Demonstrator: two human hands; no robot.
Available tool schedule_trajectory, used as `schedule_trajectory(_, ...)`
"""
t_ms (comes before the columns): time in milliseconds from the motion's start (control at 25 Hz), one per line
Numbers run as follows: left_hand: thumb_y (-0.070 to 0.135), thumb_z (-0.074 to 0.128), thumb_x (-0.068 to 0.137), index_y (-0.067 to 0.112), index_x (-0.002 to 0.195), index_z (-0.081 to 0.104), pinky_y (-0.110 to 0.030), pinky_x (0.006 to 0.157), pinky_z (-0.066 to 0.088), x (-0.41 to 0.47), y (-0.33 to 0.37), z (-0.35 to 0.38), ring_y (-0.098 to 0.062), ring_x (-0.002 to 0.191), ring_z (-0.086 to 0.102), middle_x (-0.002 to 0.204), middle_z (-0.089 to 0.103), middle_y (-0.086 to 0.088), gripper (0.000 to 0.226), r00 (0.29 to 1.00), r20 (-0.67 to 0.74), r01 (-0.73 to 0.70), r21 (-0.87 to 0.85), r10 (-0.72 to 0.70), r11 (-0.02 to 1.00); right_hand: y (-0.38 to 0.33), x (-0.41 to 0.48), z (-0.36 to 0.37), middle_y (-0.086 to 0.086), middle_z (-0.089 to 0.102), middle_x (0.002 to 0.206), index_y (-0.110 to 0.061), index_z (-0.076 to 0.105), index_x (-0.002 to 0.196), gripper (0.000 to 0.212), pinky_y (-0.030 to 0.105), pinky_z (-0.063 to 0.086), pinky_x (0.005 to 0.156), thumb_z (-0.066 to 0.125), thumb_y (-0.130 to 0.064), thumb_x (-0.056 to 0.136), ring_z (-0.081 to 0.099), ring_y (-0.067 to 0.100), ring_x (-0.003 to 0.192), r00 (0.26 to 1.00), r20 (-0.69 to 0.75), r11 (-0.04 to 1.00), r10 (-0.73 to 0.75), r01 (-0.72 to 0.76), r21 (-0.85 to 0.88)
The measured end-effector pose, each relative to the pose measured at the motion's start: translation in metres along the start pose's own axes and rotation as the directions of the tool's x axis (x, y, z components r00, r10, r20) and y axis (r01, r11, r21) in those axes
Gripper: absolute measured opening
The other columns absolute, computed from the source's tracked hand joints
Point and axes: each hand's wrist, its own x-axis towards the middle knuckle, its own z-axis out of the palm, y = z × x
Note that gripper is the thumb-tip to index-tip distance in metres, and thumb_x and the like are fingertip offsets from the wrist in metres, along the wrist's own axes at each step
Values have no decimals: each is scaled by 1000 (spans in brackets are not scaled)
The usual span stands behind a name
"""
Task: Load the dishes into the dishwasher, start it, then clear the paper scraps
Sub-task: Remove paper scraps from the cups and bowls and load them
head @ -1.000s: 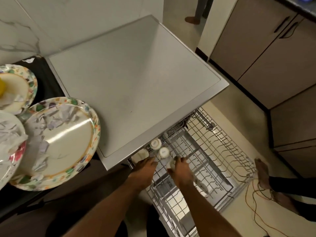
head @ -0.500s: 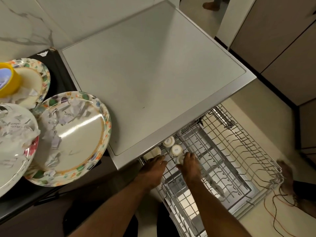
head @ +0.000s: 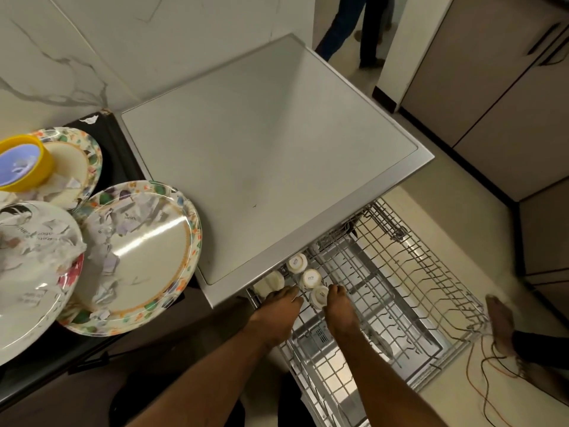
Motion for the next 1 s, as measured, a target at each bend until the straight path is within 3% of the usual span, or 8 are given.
schedule_trajectory(200, 3, 65, 89, 13, 152, 37, -45, 122, 32, -14, 13, -31, -28, 149, 30, 163, 28, -11, 69, 994, -106, -30, 73, 38, 997, -21, -15, -36, 12, 52, 145, -9, 44, 148, 61, 33, 54, 104, 72, -13, 94, 59, 24, 126, 999, -15, 999, -33, 32, -32)
schedule_trajectory(320, 8, 70, 88, 14, 152, 39, -48, 123, 29, -26, 18, -56, -28, 149, 30, 163, 28, -10, 72, 987, -153, -26, 102, 42, 994, -42, -33, -66, 7, 59, 137, -15, 50, 142, 47, 34, 55, 101, 67, -22, 99, 60, 19, 119, 989, -104, 994, -101, 97, -42)
schedule_trajectory(480, 17, 69, 91, 14, 160, 27, -47, 127, 22, -44, 14, -78, -27, 155, 20, 168, 21, -9, 80, 961, -259, -66, 111, 93, 992, -70, -59, -104, -2, 60, 125, -22, 51, 136, 40, 31, 56, 93, 65, -29, 99, 61, 12, 101, 937, -281, 975, -207, 220, 14)
schedule_trajectory(640, 28, 62, 98, 15, 163, 20, -39, 127, 12, -72, -1, -102, -24, 155, 18, 169, 18, -6, 79, 928, -348, -116, 62, 131, 991, -105, -72, -129, -3, 57, 125, -25, 49, 132, 32, 33, 56, 92, 50, -39, 103, 59, 12, 100, 865, -384, 927, -323, 371, 58)
schedule_trajectory(880, 32, 62, 97, 20, 159, 31, -43, 127, 23, -121, -56, -117, -27, 154, 24, 167, 24, -7, 70, 891, -454, 28, -2, -25, 1000, -182, -79, -140, 1, 60, 128, -21, 53, 135, 32, 40, 54, 92, 54, -30, 104, 62, 21, 108, 768, -400, 833, -501, 553, 19)
schedule_trajectory(1000, 37, 60, 99, 18, 158, 34, -43, 126, 20, -155, -96, -122, -28, 154, 24, 168, 23, -8, 67, 870, -479, 122, -23, -118, 992, -230, -82, -131, 5, 62, 125, -17, 57, 133, 32, 42, 52, 93, 54, -28, 103, 63, 26, 106, 726, -366, 780, -582, 626, 1)
